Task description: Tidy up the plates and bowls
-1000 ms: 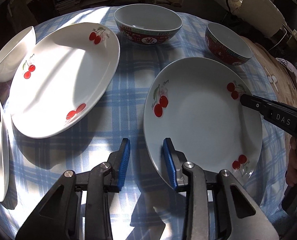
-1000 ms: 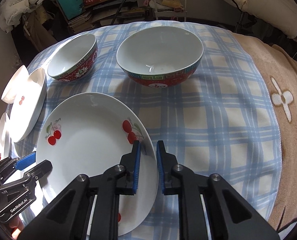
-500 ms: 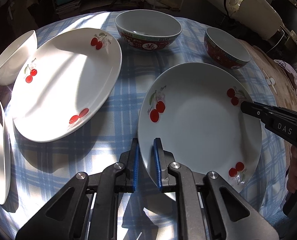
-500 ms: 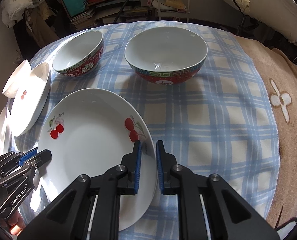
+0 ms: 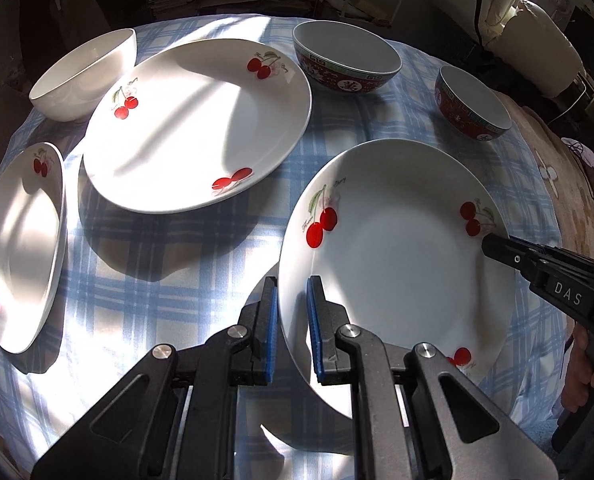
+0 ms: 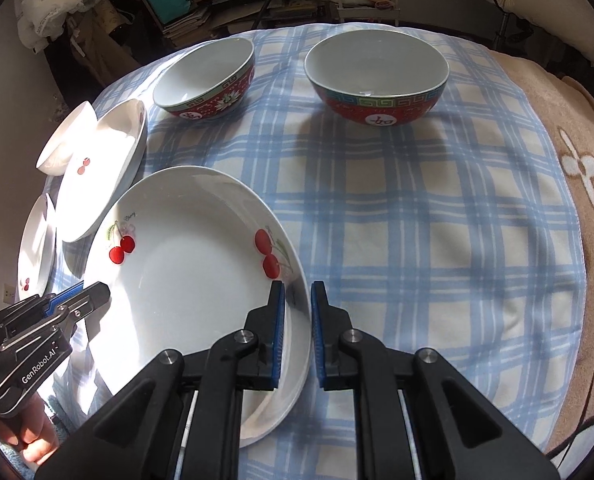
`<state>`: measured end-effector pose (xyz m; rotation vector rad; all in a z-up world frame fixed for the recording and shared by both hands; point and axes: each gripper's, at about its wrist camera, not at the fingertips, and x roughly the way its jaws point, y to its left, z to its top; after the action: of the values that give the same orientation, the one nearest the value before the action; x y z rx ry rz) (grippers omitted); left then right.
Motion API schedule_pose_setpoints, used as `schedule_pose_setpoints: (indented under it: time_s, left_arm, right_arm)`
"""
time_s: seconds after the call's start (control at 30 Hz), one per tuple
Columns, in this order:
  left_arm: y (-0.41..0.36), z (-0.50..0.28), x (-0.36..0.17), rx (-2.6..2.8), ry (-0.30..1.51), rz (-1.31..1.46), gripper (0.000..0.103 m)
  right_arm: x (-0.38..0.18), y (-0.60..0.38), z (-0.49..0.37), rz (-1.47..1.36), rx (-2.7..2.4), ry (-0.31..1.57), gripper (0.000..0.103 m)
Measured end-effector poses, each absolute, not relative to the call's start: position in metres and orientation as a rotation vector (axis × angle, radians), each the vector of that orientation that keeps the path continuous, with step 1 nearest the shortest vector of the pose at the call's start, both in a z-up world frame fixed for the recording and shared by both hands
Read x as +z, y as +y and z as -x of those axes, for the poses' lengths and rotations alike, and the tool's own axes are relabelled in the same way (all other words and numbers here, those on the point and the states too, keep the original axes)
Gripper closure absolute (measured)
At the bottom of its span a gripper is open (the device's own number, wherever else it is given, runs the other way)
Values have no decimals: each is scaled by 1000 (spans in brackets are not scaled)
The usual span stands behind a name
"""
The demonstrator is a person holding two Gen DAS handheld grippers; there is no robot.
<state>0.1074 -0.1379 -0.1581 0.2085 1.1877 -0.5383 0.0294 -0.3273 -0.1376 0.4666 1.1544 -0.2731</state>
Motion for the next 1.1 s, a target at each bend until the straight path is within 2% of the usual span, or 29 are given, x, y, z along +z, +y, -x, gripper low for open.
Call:
schedule_pose_setpoints:
  time_s: [0.7,1.1]
  left_arm:
    - [-83,-88,-161,-385,1243,-204,90]
    - [-81,-87,-174,-356,1281,-210,89]
  right_arm:
    - [-144,-273,-29,-424,-136,1215,89]
    - [-150,-257,-35,-352,-129,1237,89]
